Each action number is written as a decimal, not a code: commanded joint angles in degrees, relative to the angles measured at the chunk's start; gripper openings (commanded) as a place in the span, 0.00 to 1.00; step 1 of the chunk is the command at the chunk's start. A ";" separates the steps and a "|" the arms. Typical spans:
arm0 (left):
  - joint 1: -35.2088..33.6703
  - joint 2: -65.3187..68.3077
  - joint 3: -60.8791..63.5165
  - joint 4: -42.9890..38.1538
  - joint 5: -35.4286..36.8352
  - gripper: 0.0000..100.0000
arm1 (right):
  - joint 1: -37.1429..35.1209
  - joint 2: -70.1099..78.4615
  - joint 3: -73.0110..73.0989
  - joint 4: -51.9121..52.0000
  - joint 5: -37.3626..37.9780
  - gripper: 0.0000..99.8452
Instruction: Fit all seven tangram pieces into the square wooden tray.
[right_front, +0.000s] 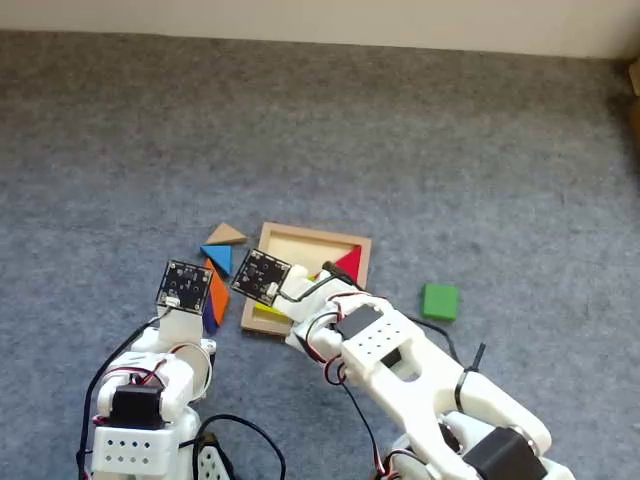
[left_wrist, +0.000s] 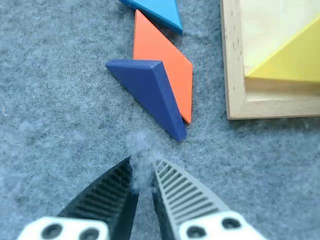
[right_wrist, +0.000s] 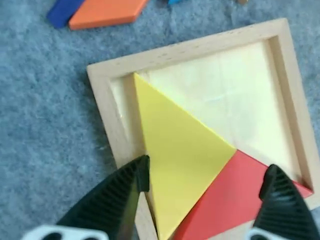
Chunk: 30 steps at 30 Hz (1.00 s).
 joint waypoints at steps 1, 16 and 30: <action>-0.84 -2.15 1.10 0.26 -0.35 0.01 | 1.01 -0.22 -1.89 0.22 0.53 0.33; -0.84 -2.15 1.10 0.26 -0.35 0.01 | 4.18 -4.88 -4.70 7.96 0.35 0.33; -0.84 -2.15 1.10 0.26 -0.35 0.01 | 7.16 -11.65 -4.88 8.48 -0.09 0.08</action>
